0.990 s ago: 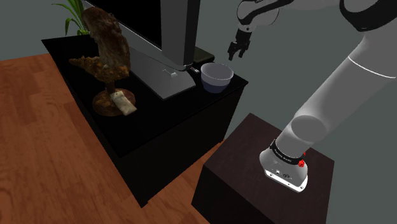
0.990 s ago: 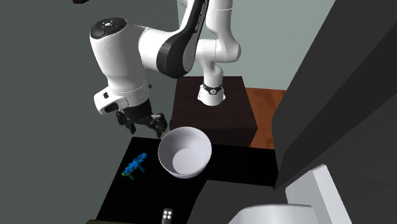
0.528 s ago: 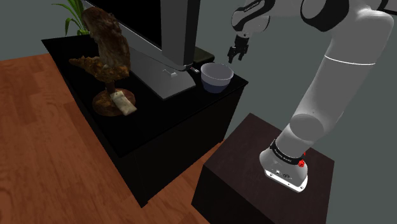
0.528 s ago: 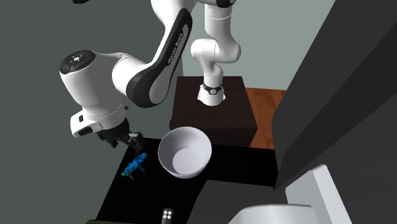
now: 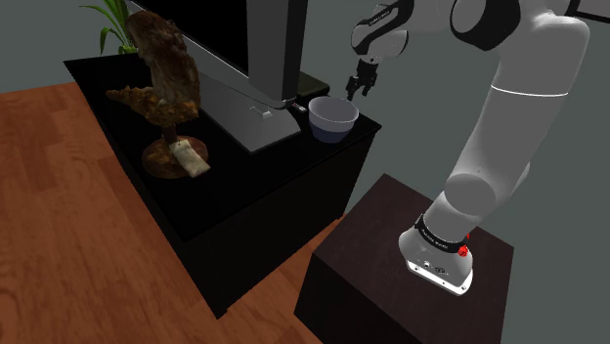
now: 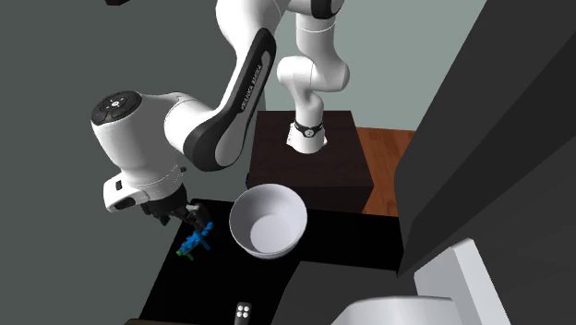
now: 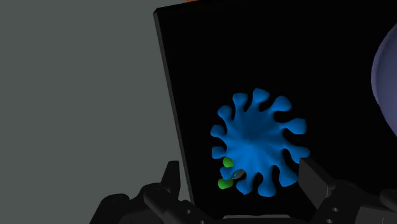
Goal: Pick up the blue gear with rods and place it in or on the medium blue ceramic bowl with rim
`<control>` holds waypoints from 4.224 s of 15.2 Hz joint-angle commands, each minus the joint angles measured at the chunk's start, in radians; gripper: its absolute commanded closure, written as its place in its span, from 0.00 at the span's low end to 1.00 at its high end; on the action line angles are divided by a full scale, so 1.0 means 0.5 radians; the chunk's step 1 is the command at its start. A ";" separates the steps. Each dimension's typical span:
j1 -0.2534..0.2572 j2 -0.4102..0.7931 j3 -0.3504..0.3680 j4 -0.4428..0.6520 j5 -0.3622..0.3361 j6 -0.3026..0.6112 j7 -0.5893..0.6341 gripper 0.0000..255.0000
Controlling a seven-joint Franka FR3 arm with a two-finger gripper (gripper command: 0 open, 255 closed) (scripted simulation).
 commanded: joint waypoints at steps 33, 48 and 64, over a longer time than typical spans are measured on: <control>0.366 0.157 -0.082 0.183 0.087 -0.369 1.557 0.00; 0.360 0.208 -0.068 0.123 0.119 -0.262 1.536 1.00; 0.380 0.088 -0.096 0.216 0.051 -0.463 1.581 1.00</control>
